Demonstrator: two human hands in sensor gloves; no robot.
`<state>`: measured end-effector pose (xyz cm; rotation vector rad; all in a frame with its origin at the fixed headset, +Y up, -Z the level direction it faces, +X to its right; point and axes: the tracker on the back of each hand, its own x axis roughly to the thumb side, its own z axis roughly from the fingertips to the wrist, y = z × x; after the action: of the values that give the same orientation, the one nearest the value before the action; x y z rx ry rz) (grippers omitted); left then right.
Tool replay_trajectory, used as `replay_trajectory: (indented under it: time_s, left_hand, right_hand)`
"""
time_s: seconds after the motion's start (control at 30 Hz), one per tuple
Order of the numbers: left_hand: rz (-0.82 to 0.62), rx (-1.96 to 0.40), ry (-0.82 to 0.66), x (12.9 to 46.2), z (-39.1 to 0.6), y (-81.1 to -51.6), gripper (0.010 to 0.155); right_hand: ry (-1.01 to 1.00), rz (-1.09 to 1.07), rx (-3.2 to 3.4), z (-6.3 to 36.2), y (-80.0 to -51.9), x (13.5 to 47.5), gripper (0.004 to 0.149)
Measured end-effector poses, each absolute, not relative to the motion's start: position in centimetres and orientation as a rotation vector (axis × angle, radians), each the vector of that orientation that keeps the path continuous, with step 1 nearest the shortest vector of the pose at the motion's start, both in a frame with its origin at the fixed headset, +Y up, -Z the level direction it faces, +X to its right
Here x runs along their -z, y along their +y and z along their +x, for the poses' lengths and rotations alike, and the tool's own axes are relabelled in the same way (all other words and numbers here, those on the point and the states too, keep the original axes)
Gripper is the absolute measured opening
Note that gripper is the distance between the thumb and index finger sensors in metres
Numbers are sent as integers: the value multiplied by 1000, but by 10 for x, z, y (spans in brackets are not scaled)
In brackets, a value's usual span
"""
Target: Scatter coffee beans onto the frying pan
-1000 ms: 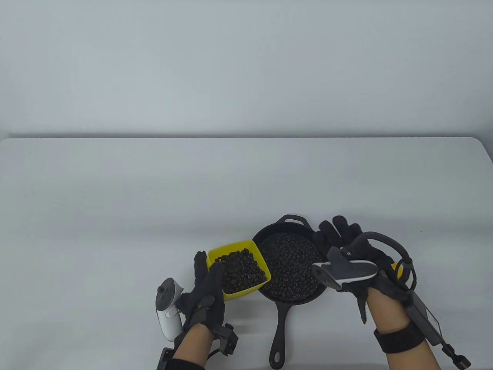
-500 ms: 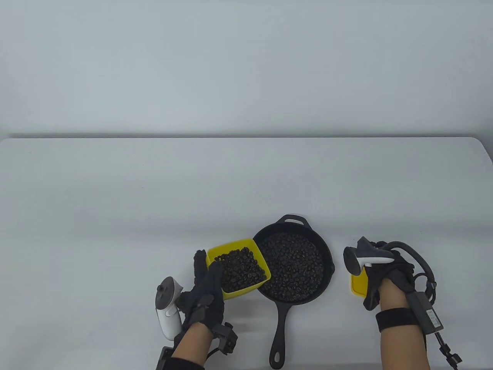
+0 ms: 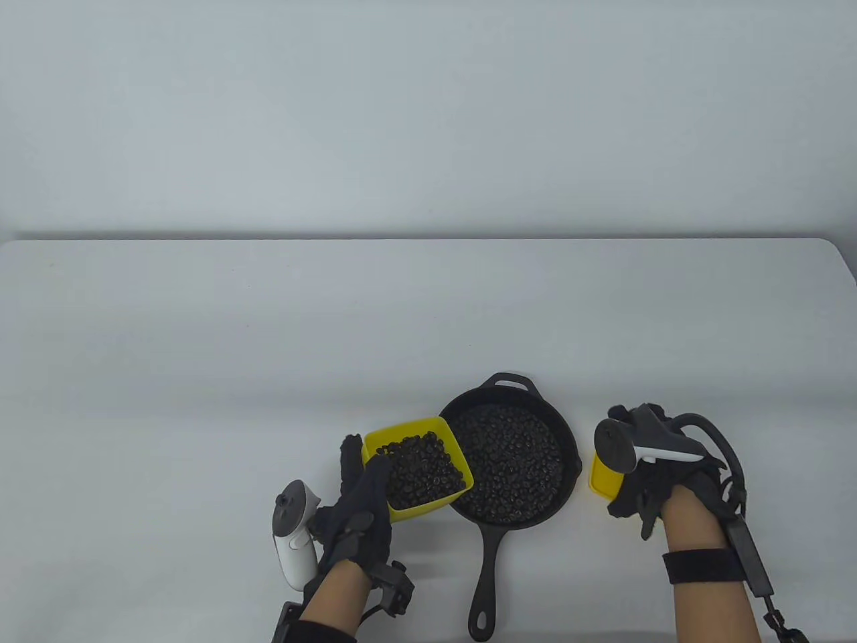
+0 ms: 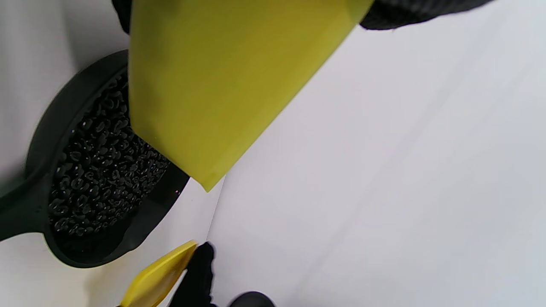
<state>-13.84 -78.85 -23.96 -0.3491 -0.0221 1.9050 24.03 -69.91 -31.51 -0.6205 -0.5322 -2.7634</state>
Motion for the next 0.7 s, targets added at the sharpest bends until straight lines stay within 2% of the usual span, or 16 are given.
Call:
replay_trajectory:
  time_s: [0.13,0.27,0.43,0.53,0.7]
  left_hand:
    - [-375,-1916,-96,242,-134,-788,75]
    - [-438,-1963,-171,242,-127,-791,73]
    - [-479,-1984,-271,244,-118,-788,72]
    - [-504,-2047,-312,244,-113,-788,72]
    - [-534,-2217,-287,240,-108,-791,73]
  right_hand:
    - [-200,-1065,2842,173,-654,294,132]
    - [-147,-1365,2833,116,-636,279,131]
    - [-196,-1522,2844,77,-631,274,129]
    - [-308,-1599,2895,61,-630,271,128]
    - [-240,-1646,2935,50,-627,270,126]
